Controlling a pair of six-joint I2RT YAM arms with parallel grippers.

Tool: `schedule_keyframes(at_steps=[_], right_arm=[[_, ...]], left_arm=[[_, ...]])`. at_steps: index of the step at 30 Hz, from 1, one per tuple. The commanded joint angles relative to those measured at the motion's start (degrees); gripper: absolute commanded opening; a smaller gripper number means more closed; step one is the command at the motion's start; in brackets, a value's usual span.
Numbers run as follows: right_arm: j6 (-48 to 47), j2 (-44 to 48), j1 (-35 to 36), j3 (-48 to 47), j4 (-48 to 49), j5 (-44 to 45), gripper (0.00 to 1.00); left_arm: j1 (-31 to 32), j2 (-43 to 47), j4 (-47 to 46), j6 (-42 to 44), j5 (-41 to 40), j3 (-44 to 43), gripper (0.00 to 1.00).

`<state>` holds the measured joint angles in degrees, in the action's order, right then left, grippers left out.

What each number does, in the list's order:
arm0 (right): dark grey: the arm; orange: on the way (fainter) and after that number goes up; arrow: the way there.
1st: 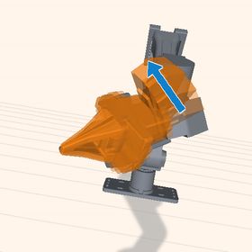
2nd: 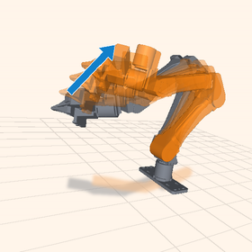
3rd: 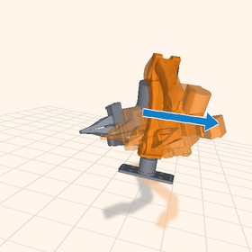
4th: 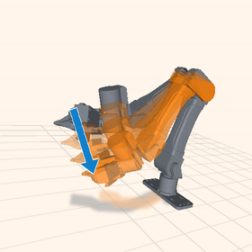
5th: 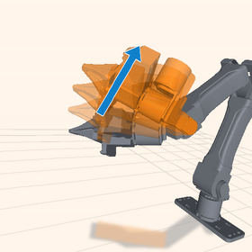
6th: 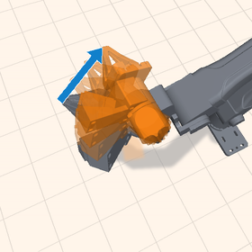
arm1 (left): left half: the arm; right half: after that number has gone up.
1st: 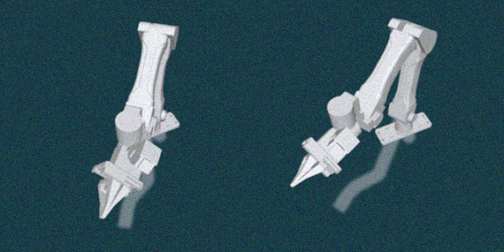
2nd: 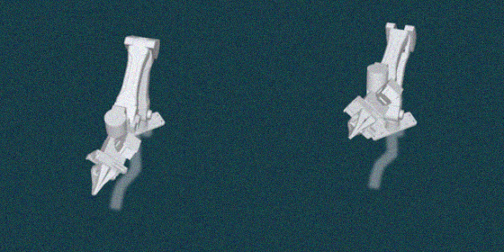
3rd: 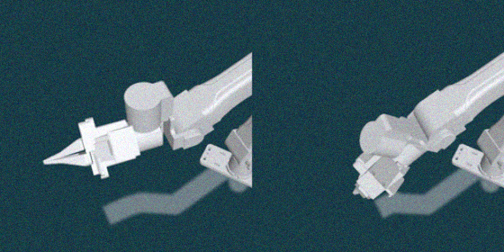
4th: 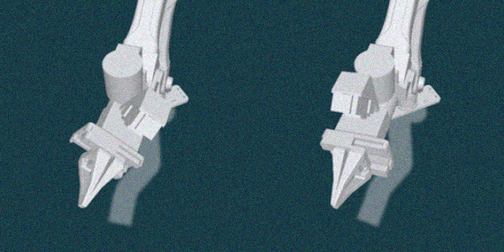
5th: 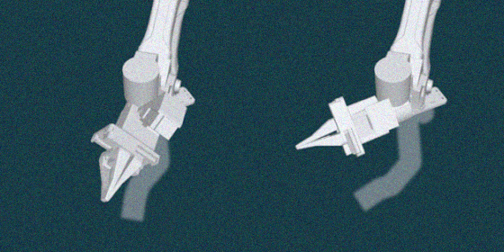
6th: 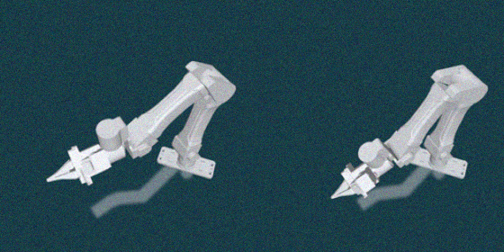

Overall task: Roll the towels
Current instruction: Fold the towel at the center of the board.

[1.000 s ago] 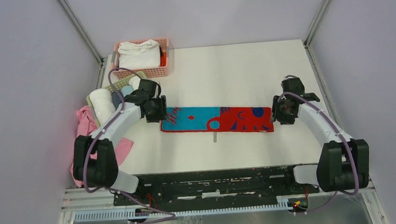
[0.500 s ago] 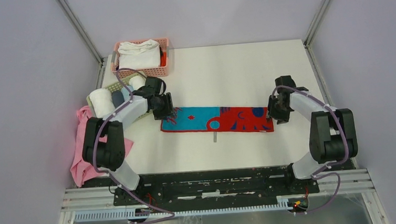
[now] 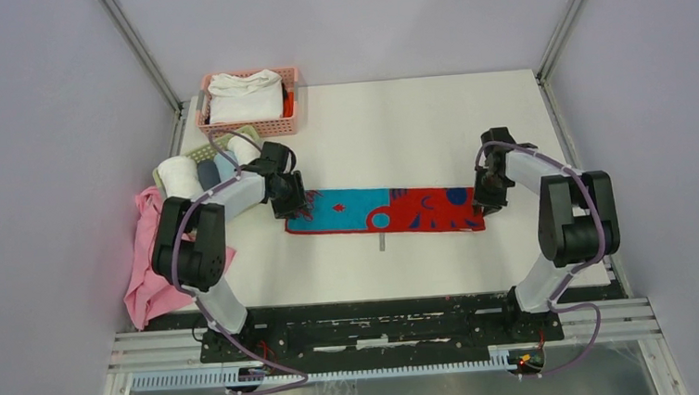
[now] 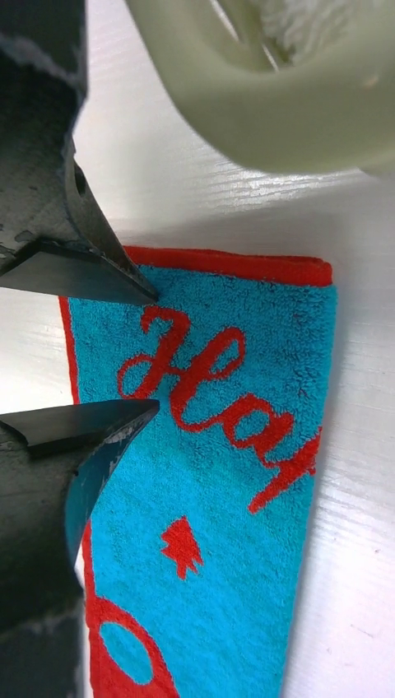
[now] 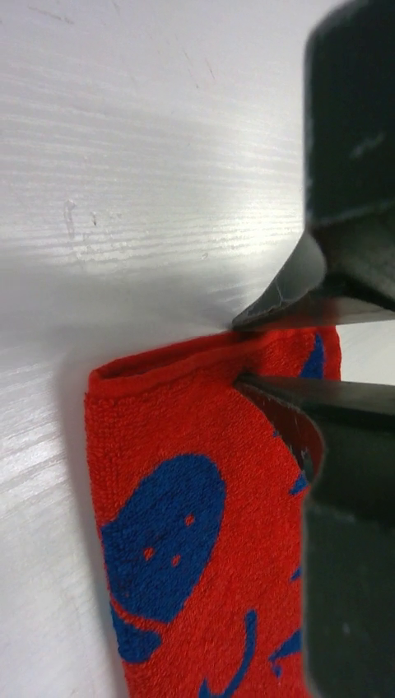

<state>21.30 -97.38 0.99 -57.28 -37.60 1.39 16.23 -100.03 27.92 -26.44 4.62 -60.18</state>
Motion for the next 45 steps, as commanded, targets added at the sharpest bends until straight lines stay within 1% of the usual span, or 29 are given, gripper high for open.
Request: schedule_keyframes(at_steps=[1, 5, 8, 11, 13, 18, 23, 25, 27, 30, 32, 38, 40, 45], right_arm=[[-0.6, -4.7, -0.6, 0.1, -1.1, -1.5, 0.28], [-1.0, -5.6, -3.8, -1.9, -2.6, 0.3, 0.14], [-0.2, -4.1, -7.4, -3.0, -3.2, 3.8, 0.05], [0.9, -0.8, -10.9, -4.3, -3.2, 9.3, 0.02], [1.8, 1.9, -13.0, -6.6, -4.2, 14.3, 0.0], [0.3, 4.2, -12.3, -9.8, -7.1, 14.5, 0.0], [-1.4, 12.4, -4.4, -8.2, -9.3, 12.6, 0.0], [-1.5, 15.0, 0.0, -9.7, -11.3, 10.5, 0.01], [-1.5, 15.6, 3.7, -12.2, -14.0, 8.6, 0.01], [-0.2, 14.0, 8.8, -15.9, -17.9, 6.4, 0.01], [1.5, 12.8, 12.2, -17.3, -18.7, 4.7, 0.01], [5.9, 7.7, 23.9, -23.0, -19.6, 5.7, 0.01], [6.9, 5.6, 27.3, -25.8, -20.6, 6.7, 0.01], [9.2, -0.3, 34.5, -31.8, -22.2, 7.2, 0.01]], left_arm=[[0.3, -0.1, -2.4, -3.9, 1.0, 4.2, 0.54], [1.3, 1.8, -4.9, -6.0, 4.0, 7.3, 0.54], [4.4, 1.9, -8.1, -8.7, 5.6, 9.2, 0.54], [8.8, 1.9, -13.8, -14.1, 8.9, 10.5, 0.54], [12.9, 2.4, -19.5, -20.0, 11.3, 11.0, 0.54], [16.2, 4.8, -23.7, -25.7, 11.2, 10.7, 0.54], [15.6, 10.9, -18.8, -22.9, 5.8, 9.5, 0.56], [15.1, 12.9, -16.1, -21.5, 3.9, 9.4, 0.56], [14.7, 14.0, -14.4, -20.4, 2.5, 9.7, 0.56], [14.1, 14.8, -13.2, -19.1, 0.6, 10.7, 0.55], [13.5, 14.2, -13.8, -19.0, 0.7, 11.5, 0.54], [13.3, 9.3, -16.0, -18.9, 2.5, 11.2, 0.48], [13.3, 8.1, -17.0, -19.3, 2.5, 11.4, 0.44], [13.3, 5.4, -18.8, -20.4, 4.4, 12.0, 0.32]])
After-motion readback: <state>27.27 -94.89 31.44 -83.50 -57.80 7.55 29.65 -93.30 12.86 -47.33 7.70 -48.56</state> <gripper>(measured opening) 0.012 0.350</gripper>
